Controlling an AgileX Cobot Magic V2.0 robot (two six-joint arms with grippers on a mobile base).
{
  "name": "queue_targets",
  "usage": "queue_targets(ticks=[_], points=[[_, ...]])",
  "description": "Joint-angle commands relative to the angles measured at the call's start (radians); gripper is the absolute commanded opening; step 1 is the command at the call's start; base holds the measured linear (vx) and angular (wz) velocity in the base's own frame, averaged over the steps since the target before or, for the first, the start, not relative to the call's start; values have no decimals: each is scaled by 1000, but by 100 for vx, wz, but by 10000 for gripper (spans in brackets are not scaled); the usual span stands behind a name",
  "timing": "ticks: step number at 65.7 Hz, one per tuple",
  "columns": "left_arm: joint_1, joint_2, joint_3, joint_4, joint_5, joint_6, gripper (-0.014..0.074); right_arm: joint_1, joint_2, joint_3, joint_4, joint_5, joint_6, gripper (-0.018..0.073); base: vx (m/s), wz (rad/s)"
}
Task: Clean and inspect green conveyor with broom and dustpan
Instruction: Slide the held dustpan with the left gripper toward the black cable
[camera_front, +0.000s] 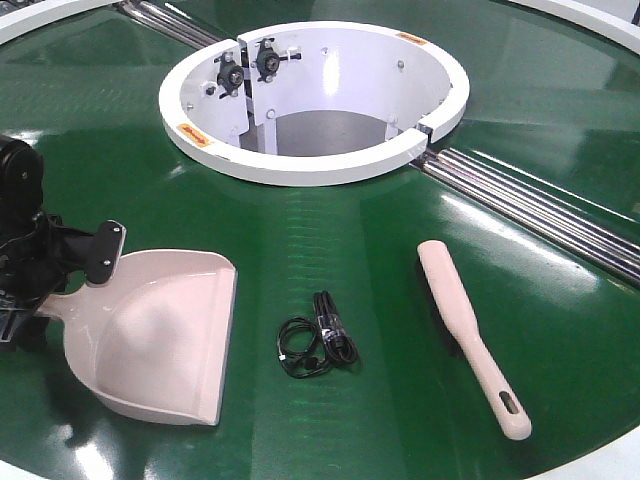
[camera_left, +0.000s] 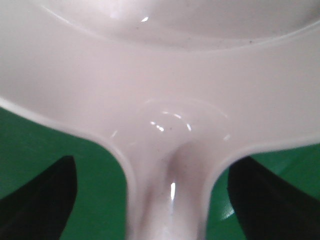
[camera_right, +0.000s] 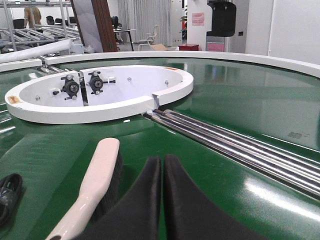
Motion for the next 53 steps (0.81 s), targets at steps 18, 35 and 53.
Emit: queue_targets(ticks=[18, 35, 53], points=[[-2, -55, -22, 44, 66, 3, 30, 0, -10, 4, -3, -69, -6, -8, 0, 0], [-51, -139, -22, 43, 97, -25, -8, 0, -10, 4, -3, -69, -6, -8, 0, 0], [-131, -148, -49, 101, 124, -129, -8, 0, -10, 4, -3, -70, -6, -8, 0, 0]])
